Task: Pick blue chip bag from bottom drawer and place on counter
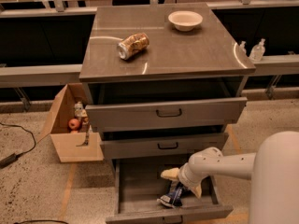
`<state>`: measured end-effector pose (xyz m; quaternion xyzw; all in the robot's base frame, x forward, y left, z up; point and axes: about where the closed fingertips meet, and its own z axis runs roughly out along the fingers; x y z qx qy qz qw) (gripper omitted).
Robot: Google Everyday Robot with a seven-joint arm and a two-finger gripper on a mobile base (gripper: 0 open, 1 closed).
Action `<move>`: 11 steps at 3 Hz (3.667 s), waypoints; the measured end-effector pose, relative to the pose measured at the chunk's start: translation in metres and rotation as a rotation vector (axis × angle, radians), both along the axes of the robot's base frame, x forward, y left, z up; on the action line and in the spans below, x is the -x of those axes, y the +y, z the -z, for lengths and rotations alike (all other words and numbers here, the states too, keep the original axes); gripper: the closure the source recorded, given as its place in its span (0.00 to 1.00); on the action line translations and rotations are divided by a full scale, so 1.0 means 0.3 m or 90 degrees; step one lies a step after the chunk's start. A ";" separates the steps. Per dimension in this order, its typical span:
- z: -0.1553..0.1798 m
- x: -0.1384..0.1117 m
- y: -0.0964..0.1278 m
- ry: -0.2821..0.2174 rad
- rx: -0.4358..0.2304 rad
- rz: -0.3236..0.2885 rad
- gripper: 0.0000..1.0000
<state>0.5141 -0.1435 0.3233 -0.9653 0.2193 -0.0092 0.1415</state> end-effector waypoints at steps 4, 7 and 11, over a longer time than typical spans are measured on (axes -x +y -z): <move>0.331 -0.107 -0.020 -0.079 0.049 -0.059 0.00; 0.546 -0.088 0.103 -0.030 0.013 0.003 0.36; 0.258 -0.048 -0.114 -0.067 -0.022 0.139 1.00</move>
Offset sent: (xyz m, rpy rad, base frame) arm -0.0010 -0.0117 -0.0938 -0.0790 -0.1066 0.0944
